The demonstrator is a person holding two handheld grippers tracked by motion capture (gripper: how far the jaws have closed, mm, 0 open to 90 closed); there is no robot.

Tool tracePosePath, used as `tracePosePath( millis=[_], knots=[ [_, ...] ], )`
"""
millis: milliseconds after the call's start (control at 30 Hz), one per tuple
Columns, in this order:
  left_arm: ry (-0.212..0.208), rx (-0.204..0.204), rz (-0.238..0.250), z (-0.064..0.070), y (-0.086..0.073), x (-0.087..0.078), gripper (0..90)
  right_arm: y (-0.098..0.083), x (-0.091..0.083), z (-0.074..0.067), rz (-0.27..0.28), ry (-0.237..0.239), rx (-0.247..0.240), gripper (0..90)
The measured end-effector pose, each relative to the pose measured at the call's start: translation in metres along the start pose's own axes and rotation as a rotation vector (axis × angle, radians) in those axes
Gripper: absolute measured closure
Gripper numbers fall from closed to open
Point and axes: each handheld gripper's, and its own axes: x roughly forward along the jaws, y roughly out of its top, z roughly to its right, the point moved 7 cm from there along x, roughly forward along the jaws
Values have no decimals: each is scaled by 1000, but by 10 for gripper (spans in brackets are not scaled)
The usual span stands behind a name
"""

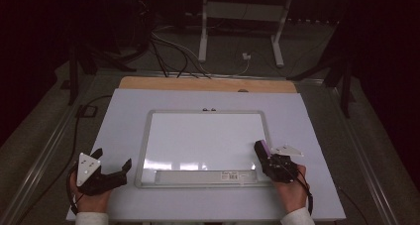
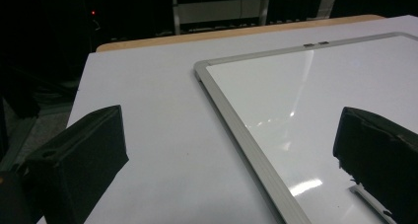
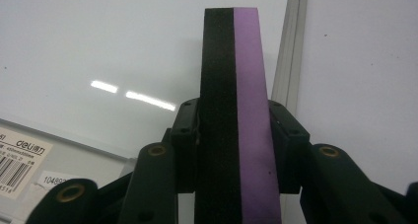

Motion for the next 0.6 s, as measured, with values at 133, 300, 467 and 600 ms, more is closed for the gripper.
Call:
tracePosePath(
  millis=[133, 300, 467, 600],
  knots=[
    [1, -3, 1, 0, 0, 0, 7, -2, 1, -1, -3, -2, 0, 629],
    [1, -5, 2, -1, 0, -1, 7, -3, 1, -4, -18, 2, -4, 549],
    [0, -2, 2, 0, 0, 0, 7, -6, -3, -9, -41, 18, -6, 508],
    [1, -1, 2, -1, 0, -1, 7, -8, -8, -12, -57, 29, 4, 507]
  ],
)
